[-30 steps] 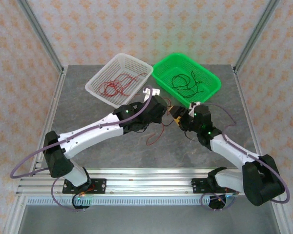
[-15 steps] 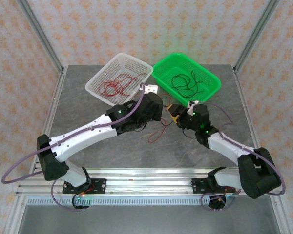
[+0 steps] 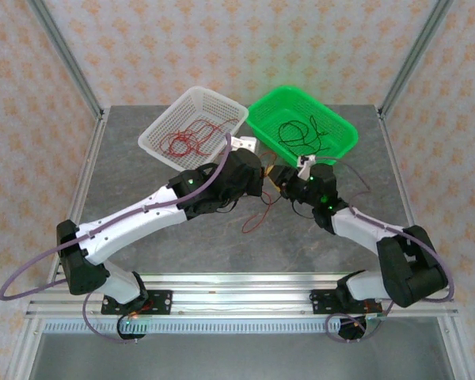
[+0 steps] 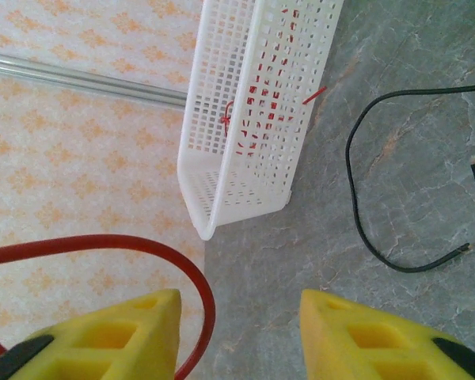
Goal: Untangle the cables
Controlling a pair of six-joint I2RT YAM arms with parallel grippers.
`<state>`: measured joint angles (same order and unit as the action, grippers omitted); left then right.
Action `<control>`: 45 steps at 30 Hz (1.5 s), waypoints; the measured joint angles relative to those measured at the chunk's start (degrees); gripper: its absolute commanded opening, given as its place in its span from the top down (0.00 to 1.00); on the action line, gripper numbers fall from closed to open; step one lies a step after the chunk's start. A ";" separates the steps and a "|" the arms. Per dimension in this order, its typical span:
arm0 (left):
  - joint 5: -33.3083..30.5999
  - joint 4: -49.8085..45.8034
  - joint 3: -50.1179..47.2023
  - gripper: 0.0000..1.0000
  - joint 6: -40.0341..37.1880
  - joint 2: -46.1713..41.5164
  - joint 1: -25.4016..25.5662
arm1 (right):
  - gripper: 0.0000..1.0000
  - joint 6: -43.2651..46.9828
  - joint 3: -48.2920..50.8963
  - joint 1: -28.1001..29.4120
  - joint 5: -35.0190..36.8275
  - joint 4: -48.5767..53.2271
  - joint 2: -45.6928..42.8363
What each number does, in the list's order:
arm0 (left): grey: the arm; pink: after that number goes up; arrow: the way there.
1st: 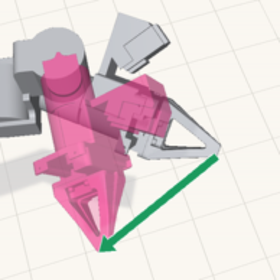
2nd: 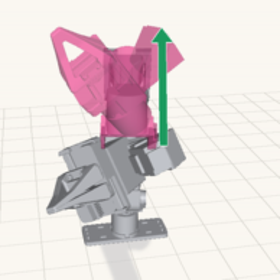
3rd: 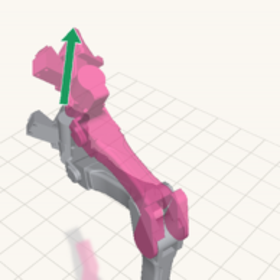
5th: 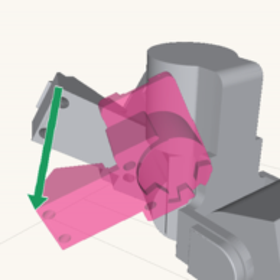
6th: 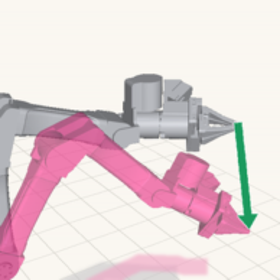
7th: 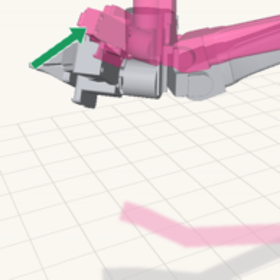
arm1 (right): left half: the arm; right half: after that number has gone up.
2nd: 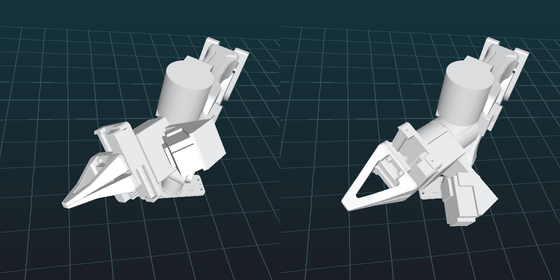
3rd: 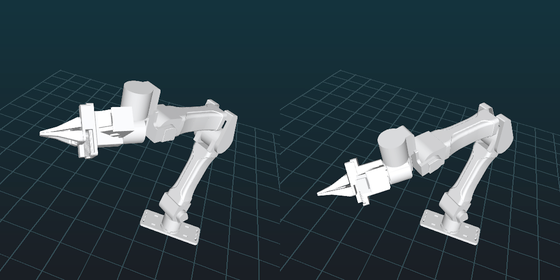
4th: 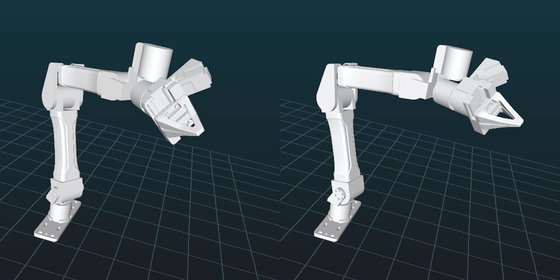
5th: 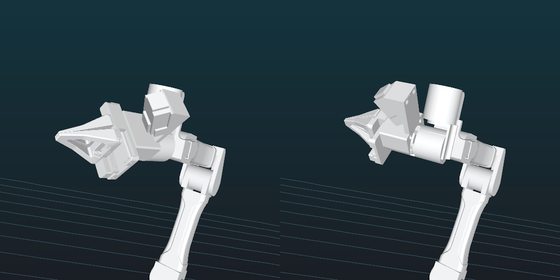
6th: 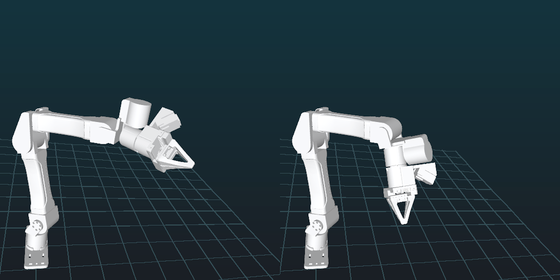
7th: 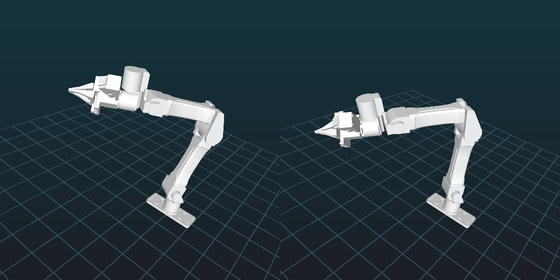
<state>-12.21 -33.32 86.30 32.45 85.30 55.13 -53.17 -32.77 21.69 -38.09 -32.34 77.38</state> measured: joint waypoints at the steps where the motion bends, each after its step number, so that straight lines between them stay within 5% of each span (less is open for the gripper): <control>1: 0.02 0.04 0.02 1.00 0.00 -0.07 0.00 | 0.59 0.39 -0.15 0.00 -0.13 -0.17 0.63; 16: 0.26 -0.39 4.83 1.00 -1.05 -0.42 0.00 | 0.65 5.09 -1.81 0.00 -0.13 0.02 10.82; 45: -5.16 -5.88 18.62 1.00 -5.60 -0.55 0.02 | 0.78 8.98 2.36 0.00 3.63 1.49 13.14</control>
<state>-17.37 -39.20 104.92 26.85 84.75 55.16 -44.18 -30.41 21.69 -34.46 -30.85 90.52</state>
